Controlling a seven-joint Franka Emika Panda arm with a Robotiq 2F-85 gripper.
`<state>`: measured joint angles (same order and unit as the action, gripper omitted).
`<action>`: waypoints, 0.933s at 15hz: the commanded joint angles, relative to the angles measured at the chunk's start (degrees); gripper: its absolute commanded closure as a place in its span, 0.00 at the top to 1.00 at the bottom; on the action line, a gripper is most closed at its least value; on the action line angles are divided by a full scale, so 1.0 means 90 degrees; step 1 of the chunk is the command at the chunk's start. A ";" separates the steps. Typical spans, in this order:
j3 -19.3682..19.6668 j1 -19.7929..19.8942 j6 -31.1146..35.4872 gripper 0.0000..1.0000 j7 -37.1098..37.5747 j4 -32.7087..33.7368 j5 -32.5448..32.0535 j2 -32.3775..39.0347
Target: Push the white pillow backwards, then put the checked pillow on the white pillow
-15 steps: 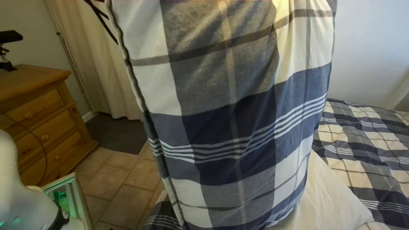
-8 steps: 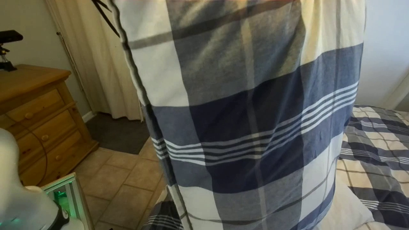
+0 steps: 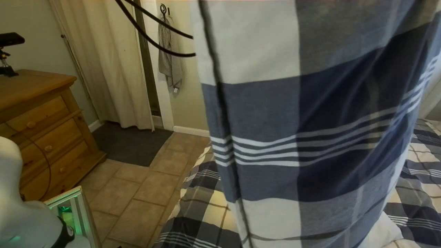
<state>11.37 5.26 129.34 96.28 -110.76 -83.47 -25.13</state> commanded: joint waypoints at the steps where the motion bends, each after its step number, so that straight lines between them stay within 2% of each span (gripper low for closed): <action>1: 0.0106 0.0251 0.0726 0.00 0.0320 0.0668 -0.0647 0.0450; 4: 0.0171 0.0395 0.0933 0.00 0.0846 0.0949 -0.0889 0.0800; 8: 0.0178 0.0509 0.0828 0.00 0.1532 0.1287 -0.1032 0.1214; 14: 0.0224 0.0648 0.0803 0.00 0.1919 0.1708 -0.1048 0.1748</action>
<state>13.29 10.08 135.65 110.09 -101.12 -89.35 -12.49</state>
